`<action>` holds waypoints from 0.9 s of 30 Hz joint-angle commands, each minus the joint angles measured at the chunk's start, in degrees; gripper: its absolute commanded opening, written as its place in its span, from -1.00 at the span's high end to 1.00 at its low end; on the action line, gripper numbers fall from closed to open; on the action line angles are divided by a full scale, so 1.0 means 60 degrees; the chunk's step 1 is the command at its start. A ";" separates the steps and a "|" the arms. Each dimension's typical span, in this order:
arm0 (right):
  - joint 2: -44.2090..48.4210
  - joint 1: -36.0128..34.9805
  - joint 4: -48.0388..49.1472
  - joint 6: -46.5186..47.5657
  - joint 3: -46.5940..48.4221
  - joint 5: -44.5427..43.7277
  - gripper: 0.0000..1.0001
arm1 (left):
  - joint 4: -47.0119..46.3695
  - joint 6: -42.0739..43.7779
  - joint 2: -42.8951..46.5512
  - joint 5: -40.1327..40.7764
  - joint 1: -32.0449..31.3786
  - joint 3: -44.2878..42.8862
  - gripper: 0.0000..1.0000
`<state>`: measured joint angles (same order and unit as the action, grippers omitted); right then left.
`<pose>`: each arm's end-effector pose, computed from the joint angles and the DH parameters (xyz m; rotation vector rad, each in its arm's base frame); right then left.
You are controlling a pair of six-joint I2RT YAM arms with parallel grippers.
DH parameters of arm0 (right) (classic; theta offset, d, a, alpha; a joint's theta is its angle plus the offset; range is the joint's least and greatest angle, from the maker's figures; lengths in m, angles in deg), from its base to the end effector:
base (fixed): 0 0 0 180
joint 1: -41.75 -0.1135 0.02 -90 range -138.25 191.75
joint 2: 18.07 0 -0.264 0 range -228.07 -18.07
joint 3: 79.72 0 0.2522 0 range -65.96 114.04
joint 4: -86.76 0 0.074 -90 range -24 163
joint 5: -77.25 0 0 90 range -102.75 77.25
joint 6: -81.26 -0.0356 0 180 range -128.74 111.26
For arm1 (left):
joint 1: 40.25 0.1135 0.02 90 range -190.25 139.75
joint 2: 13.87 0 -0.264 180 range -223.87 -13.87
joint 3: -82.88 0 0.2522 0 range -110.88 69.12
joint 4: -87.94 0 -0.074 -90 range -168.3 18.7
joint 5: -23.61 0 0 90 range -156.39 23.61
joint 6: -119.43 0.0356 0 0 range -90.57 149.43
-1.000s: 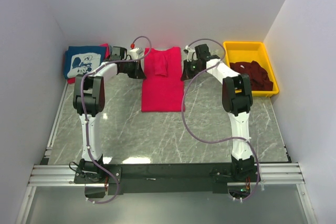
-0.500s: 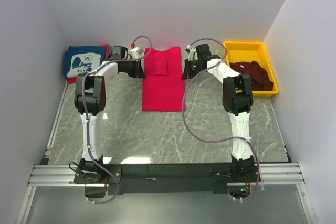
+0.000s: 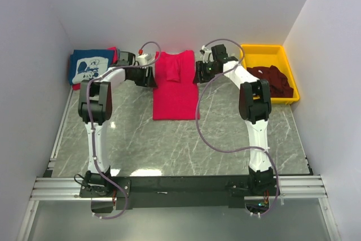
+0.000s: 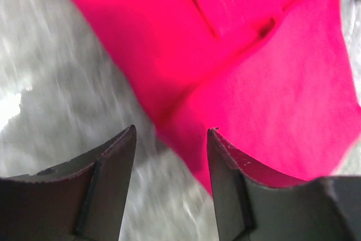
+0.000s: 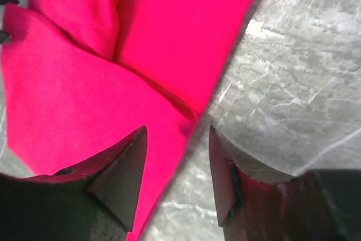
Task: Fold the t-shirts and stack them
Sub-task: Fold the tshirt
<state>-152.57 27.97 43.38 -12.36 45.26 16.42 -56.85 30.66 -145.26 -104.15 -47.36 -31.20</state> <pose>0.4981 0.1400 0.1763 -0.4344 2.4459 0.7621 0.4910 -0.0832 0.1555 0.4509 2.3665 -0.8589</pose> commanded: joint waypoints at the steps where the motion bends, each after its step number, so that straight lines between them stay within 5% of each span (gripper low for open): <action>1: 0.0809 0.0187 -0.0859 0.0820 0.0857 0.0513 -0.11 | -0.0540 -0.0133 0.1854 -0.0473 0.0495 0.0968 -0.18; 4: 0.1394 0.0232 -0.2179 0.1627 0.0743 0.1392 -0.09 | -0.0704 0.0319 0.3201 -0.1030 0.0731 0.2506 -0.16; 8: 0.2928 0.0173 -0.2884 0.1951 -0.1462 0.2213 0.00 | -0.0106 0.2032 0.4874 -0.1440 0.0688 0.4466 -0.12; 16: 0.4355 -0.0164 -0.1202 0.0620 -0.5306 0.2214 0.11 | -0.0160 0.5886 0.7190 -0.0713 -0.0468 0.7836 -0.08; 27: 0.3198 -0.0237 -0.0219 -0.0846 -0.5748 0.2257 0.08 | -0.2095 0.6956 0.7294 0.0741 -0.2212 0.8676 -0.11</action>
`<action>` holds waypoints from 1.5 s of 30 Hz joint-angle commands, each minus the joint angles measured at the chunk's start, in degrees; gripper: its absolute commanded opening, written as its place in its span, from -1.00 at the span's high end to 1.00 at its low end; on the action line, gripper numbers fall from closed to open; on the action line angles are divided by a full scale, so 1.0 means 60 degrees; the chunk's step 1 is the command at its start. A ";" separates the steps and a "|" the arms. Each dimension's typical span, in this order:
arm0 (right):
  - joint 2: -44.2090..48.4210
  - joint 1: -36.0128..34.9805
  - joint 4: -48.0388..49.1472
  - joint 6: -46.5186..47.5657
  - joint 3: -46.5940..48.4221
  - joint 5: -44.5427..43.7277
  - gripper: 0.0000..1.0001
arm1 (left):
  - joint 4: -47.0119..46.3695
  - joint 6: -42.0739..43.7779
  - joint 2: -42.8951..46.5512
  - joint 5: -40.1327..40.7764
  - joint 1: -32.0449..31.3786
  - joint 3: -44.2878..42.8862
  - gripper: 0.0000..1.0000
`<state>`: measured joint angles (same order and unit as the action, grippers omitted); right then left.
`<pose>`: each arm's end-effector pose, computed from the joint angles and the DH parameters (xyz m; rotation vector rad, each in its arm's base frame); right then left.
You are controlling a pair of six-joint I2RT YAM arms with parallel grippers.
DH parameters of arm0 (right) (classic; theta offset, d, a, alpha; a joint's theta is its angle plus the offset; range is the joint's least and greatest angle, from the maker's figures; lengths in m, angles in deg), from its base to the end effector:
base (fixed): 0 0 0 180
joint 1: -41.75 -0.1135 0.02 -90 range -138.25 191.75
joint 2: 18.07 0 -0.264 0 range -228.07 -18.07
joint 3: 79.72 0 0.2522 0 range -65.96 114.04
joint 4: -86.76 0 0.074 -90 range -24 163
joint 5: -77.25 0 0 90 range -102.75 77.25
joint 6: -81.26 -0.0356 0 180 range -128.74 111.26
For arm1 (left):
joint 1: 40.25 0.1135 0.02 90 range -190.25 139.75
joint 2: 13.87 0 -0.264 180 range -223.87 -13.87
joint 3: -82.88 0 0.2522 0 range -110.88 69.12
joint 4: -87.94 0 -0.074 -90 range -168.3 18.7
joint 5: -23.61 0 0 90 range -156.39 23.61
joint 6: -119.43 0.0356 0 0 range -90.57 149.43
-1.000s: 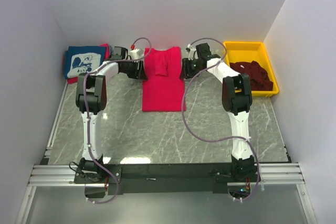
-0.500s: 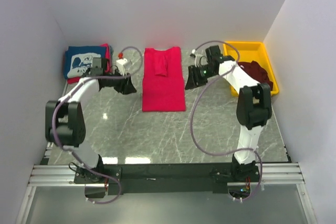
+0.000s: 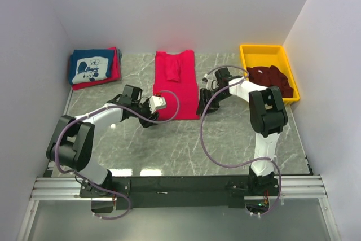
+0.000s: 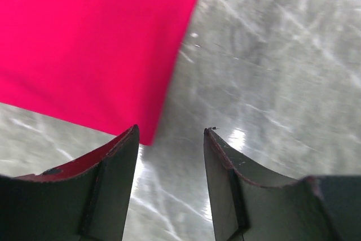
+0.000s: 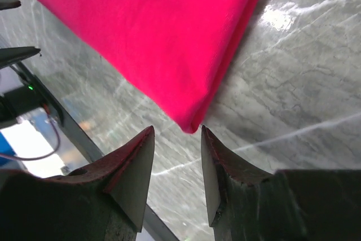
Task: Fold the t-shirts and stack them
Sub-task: Fold the tshirt
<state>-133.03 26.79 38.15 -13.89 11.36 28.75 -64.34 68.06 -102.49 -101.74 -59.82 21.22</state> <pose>0.3729 0.1241 0.1547 -0.3973 2.7421 1.1062 0.2739 -0.1192 0.1790 1.3634 1.9549 -0.6202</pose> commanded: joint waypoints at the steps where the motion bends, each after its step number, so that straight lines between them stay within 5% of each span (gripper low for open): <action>1: -0.0146 -0.0041 0.0696 -0.0737 -0.0142 0.0203 0.07 | -0.0933 0.0884 0.0151 0.0384 -0.0194 0.0028 -0.11; 10: -0.0835 -0.0099 0.0770 -0.1383 -0.0230 -0.0031 0.09 | -0.1271 0.2291 -0.0625 0.1994 -0.0912 0.0351 0.02; 21: -0.0529 -0.0099 0.0169 -0.0959 -0.0962 -0.0090 1.00 | 0.0178 0.2468 -0.0071 0.1542 -0.1409 0.0761 0.81; 24: -0.0090 -0.0099 -0.0007 -0.0798 -0.1284 0.0012 0.90 | 0.0427 0.2205 0.0397 0.1279 -0.1776 0.1083 0.88; 26: 0.0291 -0.0085 -0.0255 -0.0520 -0.1416 0.0086 0.43 | 0.0603 0.1971 0.0546 0.1234 -0.1923 0.1274 0.85; 30: 0.1271 -0.0012 -0.0987 0.0518 -0.1388 -0.0016 0.05 | 0.0911 0.1487 0.0954 0.1263 -0.1953 0.1231 0.37; 36: 0.3513 -0.0069 -0.0843 0.2833 -0.1651 -0.0923 0.01 | 0.0594 0.2042 0.2519 0.0912 -0.1733 0.1785 0.10; 41: 0.3778 -0.1342 -0.0536 0.4766 -0.1357 -0.1964 0.11 | -0.0611 0.2247 0.3007 0.0926 -0.1777 0.2519 0.10; 45: 0.4611 -0.1622 0.1351 0.6757 -0.3371 -0.2564 0.12 | -0.1475 0.2832 0.3109 0.1029 -0.1777 0.2943 0.13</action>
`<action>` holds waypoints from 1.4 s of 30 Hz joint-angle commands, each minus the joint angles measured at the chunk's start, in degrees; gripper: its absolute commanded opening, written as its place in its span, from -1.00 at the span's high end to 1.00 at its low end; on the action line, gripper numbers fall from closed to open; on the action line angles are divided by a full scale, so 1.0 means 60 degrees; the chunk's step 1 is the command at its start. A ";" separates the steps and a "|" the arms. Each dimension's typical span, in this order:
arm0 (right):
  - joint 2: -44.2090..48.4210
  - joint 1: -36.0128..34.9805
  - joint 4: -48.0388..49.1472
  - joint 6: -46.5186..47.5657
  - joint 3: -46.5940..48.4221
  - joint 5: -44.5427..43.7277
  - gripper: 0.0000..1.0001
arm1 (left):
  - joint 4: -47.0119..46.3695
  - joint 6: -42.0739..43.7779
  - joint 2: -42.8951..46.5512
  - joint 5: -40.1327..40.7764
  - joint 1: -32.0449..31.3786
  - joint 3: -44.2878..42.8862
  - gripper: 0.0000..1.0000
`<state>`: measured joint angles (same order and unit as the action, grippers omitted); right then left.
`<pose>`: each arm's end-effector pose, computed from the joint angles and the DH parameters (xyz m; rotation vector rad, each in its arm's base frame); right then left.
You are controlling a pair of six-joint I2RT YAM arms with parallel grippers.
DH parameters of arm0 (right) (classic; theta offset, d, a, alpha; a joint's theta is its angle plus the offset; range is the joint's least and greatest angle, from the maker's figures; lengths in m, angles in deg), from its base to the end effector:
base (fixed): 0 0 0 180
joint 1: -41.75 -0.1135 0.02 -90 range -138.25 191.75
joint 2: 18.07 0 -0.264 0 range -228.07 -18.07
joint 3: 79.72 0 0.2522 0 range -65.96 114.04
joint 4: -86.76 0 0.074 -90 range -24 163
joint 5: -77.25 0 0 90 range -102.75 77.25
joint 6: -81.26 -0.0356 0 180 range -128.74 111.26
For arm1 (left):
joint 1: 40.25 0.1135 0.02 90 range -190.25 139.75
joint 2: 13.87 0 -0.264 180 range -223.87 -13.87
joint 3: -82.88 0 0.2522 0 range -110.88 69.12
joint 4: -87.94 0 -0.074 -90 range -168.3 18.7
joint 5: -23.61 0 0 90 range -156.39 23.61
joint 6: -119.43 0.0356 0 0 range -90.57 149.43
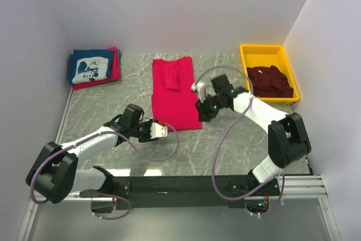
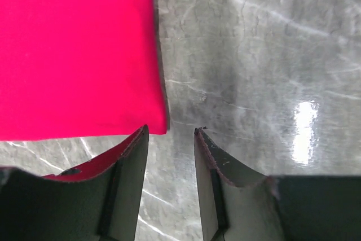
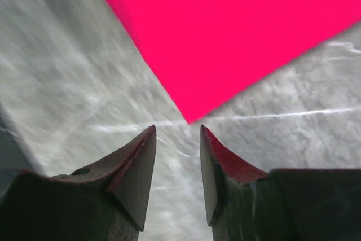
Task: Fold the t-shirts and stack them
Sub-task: Fold the tshirt
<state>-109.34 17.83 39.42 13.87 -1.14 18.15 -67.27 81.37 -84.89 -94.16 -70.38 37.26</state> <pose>0.2889 0.1481 0.2315 -1.1759 2.2592 0.7097 0.1902 -0.1295 0.1739 1.6978 1.6310 -0.4086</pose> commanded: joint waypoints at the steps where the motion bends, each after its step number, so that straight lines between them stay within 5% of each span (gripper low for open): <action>1: 0.1158 -0.0158 0.2058 0.3019 -0.1716 -0.0770 0.10 | -0.1162 0.0775 0.0221 -0.0279 -0.0017 0.0502 0.13; 6: 0.1983 -0.0612 0.4101 0.4857 -0.3388 -0.0682 -0.07 | -0.1706 0.1391 0.0062 -0.0733 -0.0032 0.0768 0.13; 16: 0.1237 -0.1184 0.4645 0.6646 -0.3727 -0.0637 -0.02 | -0.1868 0.1874 -0.0892 -0.0440 -0.0061 0.0344 0.16; 36: -0.0022 -0.1330 0.2831 0.7688 -0.2806 -0.0798 -0.01 | -0.1369 0.2241 -0.1741 -0.0396 -0.0061 -0.0330 0.12; 42: -0.0945 -0.1491 0.1718 0.7452 -0.1649 -0.1208 0.17 | -0.1281 0.2461 -0.2049 -0.0367 -0.0061 -0.0506 0.13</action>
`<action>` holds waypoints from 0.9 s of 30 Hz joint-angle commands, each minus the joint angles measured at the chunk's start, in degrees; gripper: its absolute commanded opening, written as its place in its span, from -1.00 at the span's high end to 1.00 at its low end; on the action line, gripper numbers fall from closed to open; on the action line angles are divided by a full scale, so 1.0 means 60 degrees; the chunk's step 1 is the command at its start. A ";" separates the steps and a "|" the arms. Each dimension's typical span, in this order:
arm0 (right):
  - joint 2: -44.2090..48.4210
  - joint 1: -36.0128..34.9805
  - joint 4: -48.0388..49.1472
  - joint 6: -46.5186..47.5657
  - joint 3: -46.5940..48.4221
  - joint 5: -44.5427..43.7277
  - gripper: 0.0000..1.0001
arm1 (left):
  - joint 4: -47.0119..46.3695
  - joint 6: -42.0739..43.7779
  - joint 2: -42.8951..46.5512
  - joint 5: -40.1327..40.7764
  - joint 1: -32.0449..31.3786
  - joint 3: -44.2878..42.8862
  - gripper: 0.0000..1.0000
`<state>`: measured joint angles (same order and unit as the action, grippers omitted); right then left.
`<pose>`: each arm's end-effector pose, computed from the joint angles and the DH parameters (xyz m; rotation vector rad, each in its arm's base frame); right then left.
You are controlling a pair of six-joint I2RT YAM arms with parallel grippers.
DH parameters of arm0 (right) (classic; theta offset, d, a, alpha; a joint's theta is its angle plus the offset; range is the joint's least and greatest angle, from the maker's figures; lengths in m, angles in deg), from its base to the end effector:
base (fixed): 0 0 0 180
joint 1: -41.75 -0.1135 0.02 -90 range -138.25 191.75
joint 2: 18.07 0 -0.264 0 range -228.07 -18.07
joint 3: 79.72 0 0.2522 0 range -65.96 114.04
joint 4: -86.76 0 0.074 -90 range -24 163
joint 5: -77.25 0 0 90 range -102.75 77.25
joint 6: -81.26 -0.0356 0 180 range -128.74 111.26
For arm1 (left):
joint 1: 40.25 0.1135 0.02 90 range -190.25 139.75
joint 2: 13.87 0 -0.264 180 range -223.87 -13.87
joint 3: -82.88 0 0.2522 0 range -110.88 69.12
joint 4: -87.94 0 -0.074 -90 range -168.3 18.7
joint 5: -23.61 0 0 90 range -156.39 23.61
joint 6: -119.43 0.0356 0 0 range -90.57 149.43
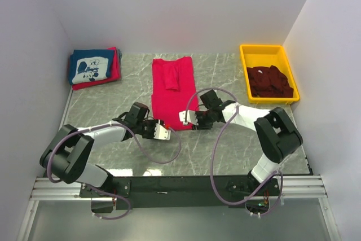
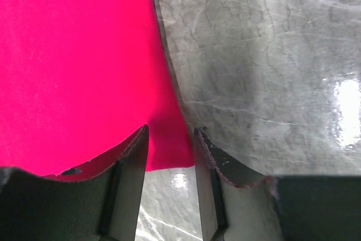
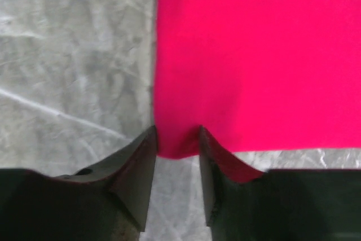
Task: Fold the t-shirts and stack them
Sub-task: Fold the tshirt
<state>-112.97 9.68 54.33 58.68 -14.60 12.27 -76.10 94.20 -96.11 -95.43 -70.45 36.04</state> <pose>0.2555 0.1779 0.1573 -2.0220 1.5300 0.3451 0.2122 -0.1435 0.1469 1.8661 1.4229 -0.3345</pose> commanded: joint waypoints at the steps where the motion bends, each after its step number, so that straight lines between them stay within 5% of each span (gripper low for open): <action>1: -0.0400 -0.0147 -0.0900 0.0013 0.0683 -0.0258 0.25 | 0.0220 0.0381 -0.0224 -0.0156 -0.0050 -0.0331 0.14; 4: -0.0503 -0.0191 -0.1047 0.0072 0.0772 -0.0331 0.52 | 0.0351 0.0556 -0.0429 -0.0083 -0.0036 -0.0463 0.21; 8: -0.0459 -0.0206 -0.0975 -0.0146 0.0787 -0.0346 1.00 | 0.0512 0.0674 -0.0562 -0.0067 -0.0021 -0.0565 0.55; 17: -0.0181 0.0189 -0.1500 -0.2398 0.2159 -0.0186 1.00 | 0.1668 0.0090 -0.0152 -0.0609 0.0562 -0.1777 0.99; 27: 0.0039 0.0600 -0.2658 -0.4014 0.3863 0.0050 1.00 | 0.3559 -0.0350 0.0053 -0.1269 0.1253 -0.3451 0.99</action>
<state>-115.26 13.39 42.35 38.94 6.82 11.72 -60.13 93.04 -97.66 -99.47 -62.71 16.58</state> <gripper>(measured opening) 0.028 0.056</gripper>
